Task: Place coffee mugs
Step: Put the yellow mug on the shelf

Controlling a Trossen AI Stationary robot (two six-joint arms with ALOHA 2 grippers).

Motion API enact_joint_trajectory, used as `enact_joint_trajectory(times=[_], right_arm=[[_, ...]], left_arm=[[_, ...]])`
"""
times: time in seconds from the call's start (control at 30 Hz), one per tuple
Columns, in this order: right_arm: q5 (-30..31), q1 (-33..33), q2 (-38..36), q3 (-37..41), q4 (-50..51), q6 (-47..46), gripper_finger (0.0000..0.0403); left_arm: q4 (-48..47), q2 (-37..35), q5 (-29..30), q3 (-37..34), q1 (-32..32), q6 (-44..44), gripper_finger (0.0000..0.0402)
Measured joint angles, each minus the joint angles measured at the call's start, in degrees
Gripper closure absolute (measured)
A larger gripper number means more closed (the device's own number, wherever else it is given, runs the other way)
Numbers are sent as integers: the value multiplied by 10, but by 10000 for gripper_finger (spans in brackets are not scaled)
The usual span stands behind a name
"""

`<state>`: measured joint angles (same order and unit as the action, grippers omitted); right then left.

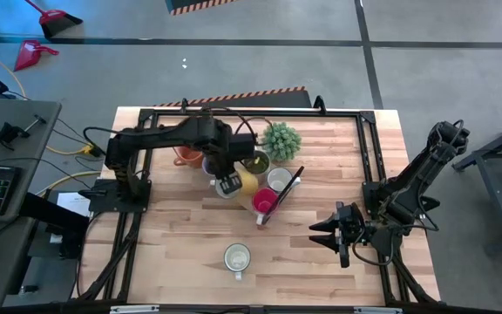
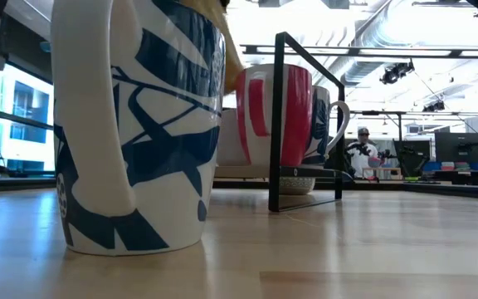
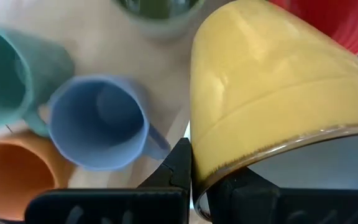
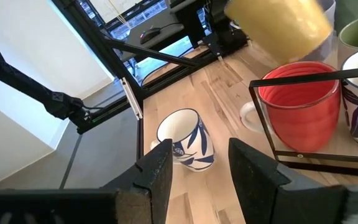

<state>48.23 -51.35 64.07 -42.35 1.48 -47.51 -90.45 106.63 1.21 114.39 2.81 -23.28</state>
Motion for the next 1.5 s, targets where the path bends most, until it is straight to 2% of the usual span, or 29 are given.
enact_joint_trajectory(times=[0.23, 0.73, 0.9, 1.03, 1.5], right_arm=[[0, 0, 0, 0, 0, -1, 266], [-3, 0, 0, 0, 5, 0, 266], [-3, 0, 0, 0, 7, -1, 266], [-3, 0, 0, 0, 7, -1, 266], [-4, 0, 0, 0, 7, -4, 266]], left_arm=[[4, -1, 13, 52, 12, 10, 394], [4, -6, 12, 41, 4, 10, 394], [4, -6, 16, 20, -15, 10, 394], [5, -6, 40, 5, -30, 11, 394], [5, -28, 8, -66, -30, -35, 394]])
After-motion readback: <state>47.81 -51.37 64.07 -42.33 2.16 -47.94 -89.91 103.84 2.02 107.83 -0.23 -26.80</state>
